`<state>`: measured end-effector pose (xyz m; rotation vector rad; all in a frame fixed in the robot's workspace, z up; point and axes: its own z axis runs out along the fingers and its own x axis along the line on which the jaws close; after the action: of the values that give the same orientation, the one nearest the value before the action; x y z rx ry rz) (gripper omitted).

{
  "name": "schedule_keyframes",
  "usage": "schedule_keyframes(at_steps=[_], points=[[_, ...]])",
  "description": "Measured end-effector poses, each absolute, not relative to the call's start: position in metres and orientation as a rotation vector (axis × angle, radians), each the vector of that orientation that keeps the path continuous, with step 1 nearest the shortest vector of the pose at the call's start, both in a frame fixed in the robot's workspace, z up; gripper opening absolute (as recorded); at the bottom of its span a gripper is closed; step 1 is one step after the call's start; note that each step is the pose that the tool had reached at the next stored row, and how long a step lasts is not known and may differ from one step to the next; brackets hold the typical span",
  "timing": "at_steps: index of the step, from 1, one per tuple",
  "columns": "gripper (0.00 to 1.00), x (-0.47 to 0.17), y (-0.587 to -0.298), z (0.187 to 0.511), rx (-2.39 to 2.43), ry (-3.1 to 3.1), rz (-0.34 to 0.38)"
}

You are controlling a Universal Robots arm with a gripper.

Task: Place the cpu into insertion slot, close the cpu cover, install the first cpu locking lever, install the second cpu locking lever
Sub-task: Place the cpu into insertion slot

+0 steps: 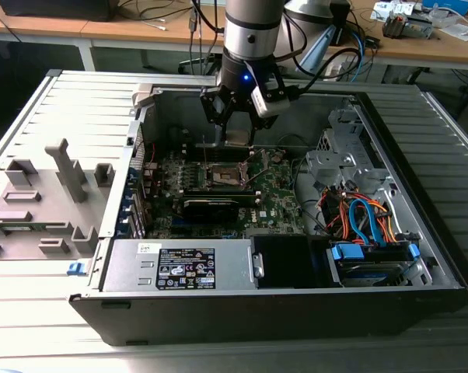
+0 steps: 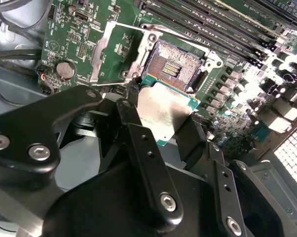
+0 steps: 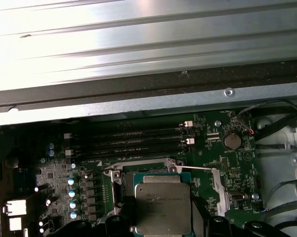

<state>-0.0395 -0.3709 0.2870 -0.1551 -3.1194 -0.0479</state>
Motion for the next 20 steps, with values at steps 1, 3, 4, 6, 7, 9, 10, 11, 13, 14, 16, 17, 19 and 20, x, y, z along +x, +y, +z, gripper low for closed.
schedule_keyframes(at_steps=[1, 3, 4, 6, 7, 9, 10, 11, 13, 14, 16, 17, 19, 20], points=[[0.55, -0.0394, -0.3709, 0.287, -0.157, -3.119, -0.048], [0.55, -0.0395, -0.3709, 0.2869, -0.161, -3.119, -0.048], [0.55, -0.0395, -0.3709, 0.2869, -0.162, -3.119, -0.048], [0.55, -0.0394, -0.3709, 0.2868, -0.166, -3.119, -0.048], [0.55, -0.0395, -0.3709, 0.2867, -0.168, -3.119, -0.048], [0.55, -0.0395, -0.3709, 0.2866, -0.171, -3.119, -0.048], [0.55, -0.0395, -0.3709, 0.2866, -0.173, -3.119, -0.048], [0.55, -0.0394, -0.3709, 0.2865, -0.175, -3.119, -0.048], [0.55, -0.0395, -0.3709, 0.2864, -0.178, -3.118, -0.048], [0.55, -0.0395, -0.3709, 0.2864, -0.18, -3.118, -0.048], [0.55, -0.0395, -0.3709, 0.2863, -0.183, -3.118, -0.048], [0.55, -0.0394, -0.3709, 0.2862, -0.185, -3.118, -0.048], [0.55, -0.0395, -0.3709, 0.2861, -0.191, -3.118, -0.048], [0.55, -0.0395, -0.3709, 0.2861, -0.192, -3.118, -0.048]])
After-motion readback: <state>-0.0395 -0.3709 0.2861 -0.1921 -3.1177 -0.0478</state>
